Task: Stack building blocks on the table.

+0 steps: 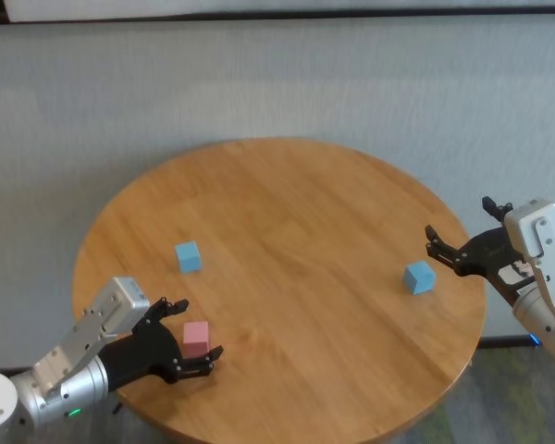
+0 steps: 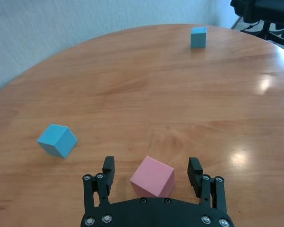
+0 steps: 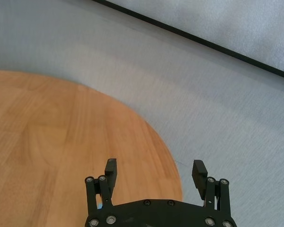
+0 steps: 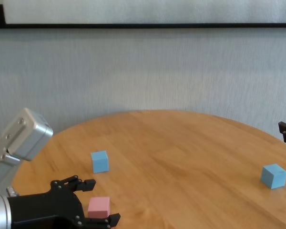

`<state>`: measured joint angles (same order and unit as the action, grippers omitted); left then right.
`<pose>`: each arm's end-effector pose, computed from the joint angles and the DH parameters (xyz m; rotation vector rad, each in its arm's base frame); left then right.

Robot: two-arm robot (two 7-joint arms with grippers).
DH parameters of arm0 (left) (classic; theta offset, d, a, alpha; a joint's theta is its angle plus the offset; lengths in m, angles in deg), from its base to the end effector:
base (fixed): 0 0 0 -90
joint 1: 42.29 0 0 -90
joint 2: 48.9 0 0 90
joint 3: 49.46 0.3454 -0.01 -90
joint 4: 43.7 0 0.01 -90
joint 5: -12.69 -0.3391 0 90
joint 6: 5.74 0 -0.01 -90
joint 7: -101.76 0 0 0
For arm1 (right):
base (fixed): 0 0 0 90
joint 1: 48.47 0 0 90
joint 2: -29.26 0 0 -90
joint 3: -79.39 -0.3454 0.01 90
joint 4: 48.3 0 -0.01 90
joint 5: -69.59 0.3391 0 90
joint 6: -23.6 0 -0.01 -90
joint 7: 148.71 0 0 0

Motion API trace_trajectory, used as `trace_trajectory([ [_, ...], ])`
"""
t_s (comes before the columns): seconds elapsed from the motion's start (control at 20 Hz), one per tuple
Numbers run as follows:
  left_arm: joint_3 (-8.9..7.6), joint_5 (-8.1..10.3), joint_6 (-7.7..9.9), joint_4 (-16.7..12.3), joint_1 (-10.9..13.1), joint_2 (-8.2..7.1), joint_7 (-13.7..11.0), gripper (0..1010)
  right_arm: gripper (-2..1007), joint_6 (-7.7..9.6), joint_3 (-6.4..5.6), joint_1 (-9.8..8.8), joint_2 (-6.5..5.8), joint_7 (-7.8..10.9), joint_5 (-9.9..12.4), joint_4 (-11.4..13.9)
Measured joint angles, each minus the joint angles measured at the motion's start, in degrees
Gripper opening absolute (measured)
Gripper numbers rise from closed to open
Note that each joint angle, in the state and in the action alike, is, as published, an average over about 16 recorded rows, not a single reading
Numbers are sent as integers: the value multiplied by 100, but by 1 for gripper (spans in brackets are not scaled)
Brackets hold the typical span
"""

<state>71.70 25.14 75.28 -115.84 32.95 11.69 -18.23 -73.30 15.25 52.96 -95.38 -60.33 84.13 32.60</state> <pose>0.4053 0.0733 -0.3971 0.3774 -0.1301 0.6592 0.3958 -0.1061 -0.3528 -0.3046 -0.2850 -1.2480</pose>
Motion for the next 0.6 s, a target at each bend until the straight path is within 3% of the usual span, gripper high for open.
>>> trace_trajectory([
  [0.6, -111, 0, -71, 344, -88, 196, -168, 1000, 1006, 0, 0, 0, 0, 0, 0, 0],
])
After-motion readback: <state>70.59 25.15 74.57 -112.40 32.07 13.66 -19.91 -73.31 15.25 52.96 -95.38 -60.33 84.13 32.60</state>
